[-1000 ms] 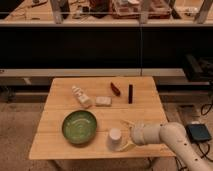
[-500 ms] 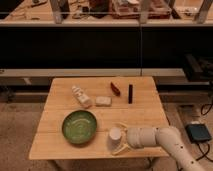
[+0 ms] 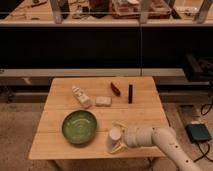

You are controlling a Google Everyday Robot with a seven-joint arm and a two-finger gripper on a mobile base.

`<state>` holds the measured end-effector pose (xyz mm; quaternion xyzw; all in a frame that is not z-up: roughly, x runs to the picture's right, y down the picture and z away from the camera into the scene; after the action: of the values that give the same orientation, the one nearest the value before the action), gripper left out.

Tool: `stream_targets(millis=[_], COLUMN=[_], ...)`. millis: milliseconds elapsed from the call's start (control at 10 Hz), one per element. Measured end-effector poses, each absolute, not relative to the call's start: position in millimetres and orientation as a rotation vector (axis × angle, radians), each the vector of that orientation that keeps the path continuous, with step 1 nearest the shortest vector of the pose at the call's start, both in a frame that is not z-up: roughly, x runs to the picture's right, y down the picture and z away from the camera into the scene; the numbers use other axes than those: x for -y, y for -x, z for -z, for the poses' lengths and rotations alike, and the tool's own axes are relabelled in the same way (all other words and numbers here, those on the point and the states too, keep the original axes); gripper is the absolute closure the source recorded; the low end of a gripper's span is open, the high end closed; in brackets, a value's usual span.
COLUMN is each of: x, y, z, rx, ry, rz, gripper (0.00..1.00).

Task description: Place the ceramic cup over the eraser

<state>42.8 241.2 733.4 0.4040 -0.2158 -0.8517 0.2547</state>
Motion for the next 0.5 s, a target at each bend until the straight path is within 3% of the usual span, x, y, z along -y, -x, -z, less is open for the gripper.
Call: stream_targets(millis=[500], x=[-235], y=[-53], z=[-741], rx=[0.556], ry=[-1.062], rz=[2.277], gripper=[0.82])
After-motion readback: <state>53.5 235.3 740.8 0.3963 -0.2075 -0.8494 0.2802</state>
